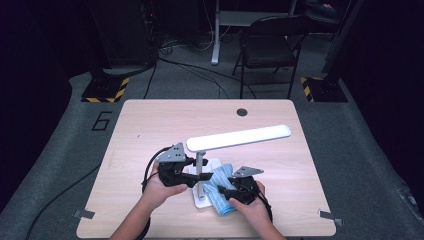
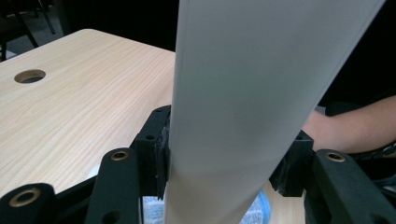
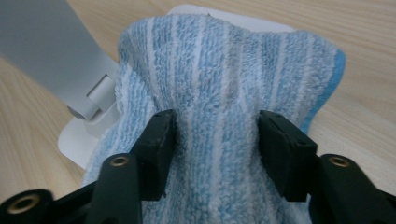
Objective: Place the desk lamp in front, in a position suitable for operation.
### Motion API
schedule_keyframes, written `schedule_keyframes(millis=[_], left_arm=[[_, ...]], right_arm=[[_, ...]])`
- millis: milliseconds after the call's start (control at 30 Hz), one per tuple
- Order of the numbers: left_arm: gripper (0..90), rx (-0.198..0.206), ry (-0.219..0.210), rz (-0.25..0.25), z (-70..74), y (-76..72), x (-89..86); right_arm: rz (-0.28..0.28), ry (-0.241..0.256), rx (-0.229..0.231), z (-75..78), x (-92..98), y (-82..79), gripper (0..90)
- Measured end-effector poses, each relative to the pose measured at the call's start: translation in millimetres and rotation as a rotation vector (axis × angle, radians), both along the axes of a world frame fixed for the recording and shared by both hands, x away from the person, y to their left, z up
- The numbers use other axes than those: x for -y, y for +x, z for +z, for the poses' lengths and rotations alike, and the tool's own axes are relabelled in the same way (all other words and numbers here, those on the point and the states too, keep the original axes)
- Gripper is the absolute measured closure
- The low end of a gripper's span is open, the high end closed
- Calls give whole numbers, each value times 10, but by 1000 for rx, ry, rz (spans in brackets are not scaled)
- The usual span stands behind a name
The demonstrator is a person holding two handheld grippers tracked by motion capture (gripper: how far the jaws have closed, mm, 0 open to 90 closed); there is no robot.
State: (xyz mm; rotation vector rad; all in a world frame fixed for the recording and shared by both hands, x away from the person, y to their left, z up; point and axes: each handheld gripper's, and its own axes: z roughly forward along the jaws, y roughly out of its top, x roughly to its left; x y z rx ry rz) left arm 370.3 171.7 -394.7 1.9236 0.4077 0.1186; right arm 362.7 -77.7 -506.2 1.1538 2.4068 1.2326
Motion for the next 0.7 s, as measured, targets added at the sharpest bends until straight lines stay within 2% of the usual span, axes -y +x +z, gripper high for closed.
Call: schedule_keyframes(millis=[33, 167, 267, 367, 433, 467, 500, 567, 700], left_arm=[[480, -1, 3, 3, 3, -3, 4], [476, -12, -3, 17, 3, -6, 14], [461, -19, -11, 20, 6, -11, 26], [428, -8, -14, 11, 20, -27, 34], [402, 3, -4, 16, 24, -42, 41], [406, 10, -4, 20, 22, -44, 46], [431, 15, 3, 31, 22, -46, 46], [495, 13, 9, 45, 25, -45, 33], [504, 32, 29, 52, 32, -71, 37]], right_arm=[[1, -20, 10, -16, -24, -1, 415], [-14, -33, 39, -15, -57, -41, 393], [-21, -37, 43, -10, -89, -72, 372], [-18, -32, 75, 24, -105, -110, 364], [7, -39, 109, 50, -112, -128, 357], [4, -37, 101, 43, -139, -141, 350], [29, -58, 106, 26, -149, -125, 346], [25, -74, 96, -23, -179, -129, 351], [28, -88, 109, -42, -178, -124, 408]])
